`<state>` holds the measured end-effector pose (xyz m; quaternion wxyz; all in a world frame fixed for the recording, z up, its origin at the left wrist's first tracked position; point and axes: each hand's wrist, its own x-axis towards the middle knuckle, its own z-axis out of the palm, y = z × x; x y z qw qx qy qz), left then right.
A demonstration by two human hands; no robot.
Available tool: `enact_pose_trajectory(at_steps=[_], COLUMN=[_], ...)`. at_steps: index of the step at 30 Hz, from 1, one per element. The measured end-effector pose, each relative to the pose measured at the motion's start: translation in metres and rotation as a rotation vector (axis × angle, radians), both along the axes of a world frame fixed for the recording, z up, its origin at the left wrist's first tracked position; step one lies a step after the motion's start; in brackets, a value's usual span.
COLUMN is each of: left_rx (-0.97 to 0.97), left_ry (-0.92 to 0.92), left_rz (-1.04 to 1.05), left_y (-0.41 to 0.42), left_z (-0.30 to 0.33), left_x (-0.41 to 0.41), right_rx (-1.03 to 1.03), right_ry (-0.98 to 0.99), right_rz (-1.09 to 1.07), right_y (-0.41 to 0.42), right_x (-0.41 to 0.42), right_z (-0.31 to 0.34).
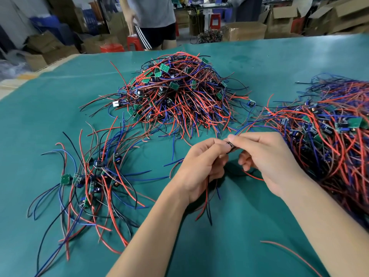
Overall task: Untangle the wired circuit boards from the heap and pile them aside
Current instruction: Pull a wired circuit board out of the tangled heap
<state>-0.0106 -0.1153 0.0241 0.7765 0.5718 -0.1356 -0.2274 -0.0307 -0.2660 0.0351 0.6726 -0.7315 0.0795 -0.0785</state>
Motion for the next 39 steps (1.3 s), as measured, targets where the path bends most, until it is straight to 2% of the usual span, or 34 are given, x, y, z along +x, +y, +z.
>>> enact_pose_trajectory(at_steps=[6, 9, 15, 17, 20, 24, 27, 28, 30, 32, 34, 39], left_rx=[0.039, 0.037, 0.03, 0.039, 0.061, 0.044, -0.009, -0.033, -0.052, -0.047, -0.049, -0.007], left_ry=[-0.001, 0.007, -0.008, -0.016, -0.026, -0.001, 0.064, 0.086, 0.095, 0.076, 0.058, 0.04], left_rz=[0.023, 0.017, -0.023, -0.02, -0.031, -0.03, 0.047, 0.068, 0.068, 0.037, 0.033, 0.06], left_y=[-0.002, -0.002, -0.004, -0.003, -0.003, -0.002, 0.001, 0.002, 0.001, 0.0, 0.0, 0.0], left_z=[-0.001, -0.001, -0.001, 0.001, 0.001, 0.0, 0.0, -0.001, -0.002, -0.004, -0.004, -0.001], left_x=[0.0, 0.0, -0.001, -0.002, -0.002, 0.0, 0.004, 0.006, 0.007, 0.005, 0.004, 0.003], right_rx=[-0.181, -0.334, -0.451, -0.409, -0.181, -0.211, -0.1, -0.032, -0.02, -0.195, -0.389, -0.537], right_ry=[-0.112, -0.197, -0.263, -0.281, -0.269, -0.291, -0.348, -0.349, -0.293, -0.204, -0.189, -0.308], right_rz=[-0.076, -0.212, -0.444, -0.475, -0.562, -0.687, -0.826, -0.794, -0.575, -0.266, -0.067, -0.053], right_y=[-0.003, -0.013, -0.041, -0.044, -0.058, -0.061, -0.061, -0.058, -0.042, -0.016, 0.001, -0.001], right_x=[0.003, 0.006, 0.01, 0.009, 0.009, 0.008, 0.008, 0.009, 0.008, 0.005, 0.001, -0.003], right_z=[-0.004, -0.003, 0.0, 0.001, 0.005, 0.004, 0.007, 0.007, 0.004, -0.002, -0.006, -0.005])
